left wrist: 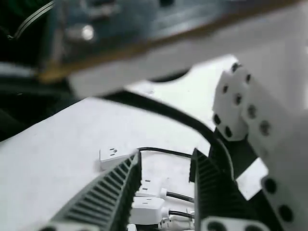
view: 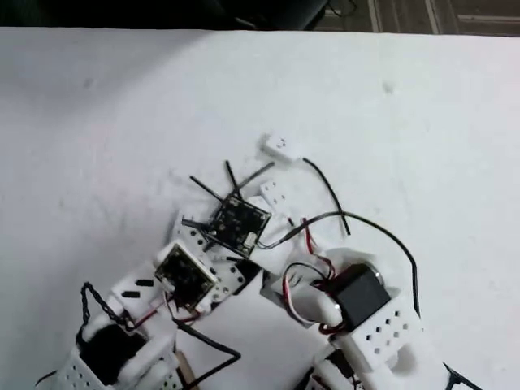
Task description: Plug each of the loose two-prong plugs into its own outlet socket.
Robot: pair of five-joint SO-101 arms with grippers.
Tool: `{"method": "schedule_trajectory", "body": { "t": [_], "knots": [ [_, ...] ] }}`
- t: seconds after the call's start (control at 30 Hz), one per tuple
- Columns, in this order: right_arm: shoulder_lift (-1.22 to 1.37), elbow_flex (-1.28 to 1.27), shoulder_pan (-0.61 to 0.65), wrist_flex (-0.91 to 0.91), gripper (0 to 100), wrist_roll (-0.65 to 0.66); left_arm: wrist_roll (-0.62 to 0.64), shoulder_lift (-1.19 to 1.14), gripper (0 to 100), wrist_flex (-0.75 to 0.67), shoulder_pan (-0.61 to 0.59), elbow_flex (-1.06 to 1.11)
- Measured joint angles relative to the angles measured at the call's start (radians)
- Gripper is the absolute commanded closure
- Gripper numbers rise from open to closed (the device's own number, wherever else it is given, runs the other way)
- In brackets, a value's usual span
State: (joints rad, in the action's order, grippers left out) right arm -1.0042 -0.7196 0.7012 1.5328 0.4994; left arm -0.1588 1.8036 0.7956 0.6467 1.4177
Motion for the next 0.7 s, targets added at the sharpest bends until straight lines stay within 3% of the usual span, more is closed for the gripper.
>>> {"method": "schedule_trajectory", "body": {
  "t": [0.3,0.4,0.6,0.7],
  "knots": [
    [0.000,-0.002,-0.025,-0.026,97.9,0.006,-0.052,0.000,91,0.000,0.005,-0.046],
    [0.000,-0.002,-0.104,-0.055,97.9,0.006,-0.055,0.000,91,0.000,-0.117,-0.089],
    [0.031,-0.002,-0.193,-0.106,97.9,0.006,-0.055,0.011,91,0.040,-0.485,-0.118],
    [0.097,-0.023,-0.210,-0.157,97.9,0.002,-0.066,0.012,91,0.124,-0.551,-0.118]
  ]
}}
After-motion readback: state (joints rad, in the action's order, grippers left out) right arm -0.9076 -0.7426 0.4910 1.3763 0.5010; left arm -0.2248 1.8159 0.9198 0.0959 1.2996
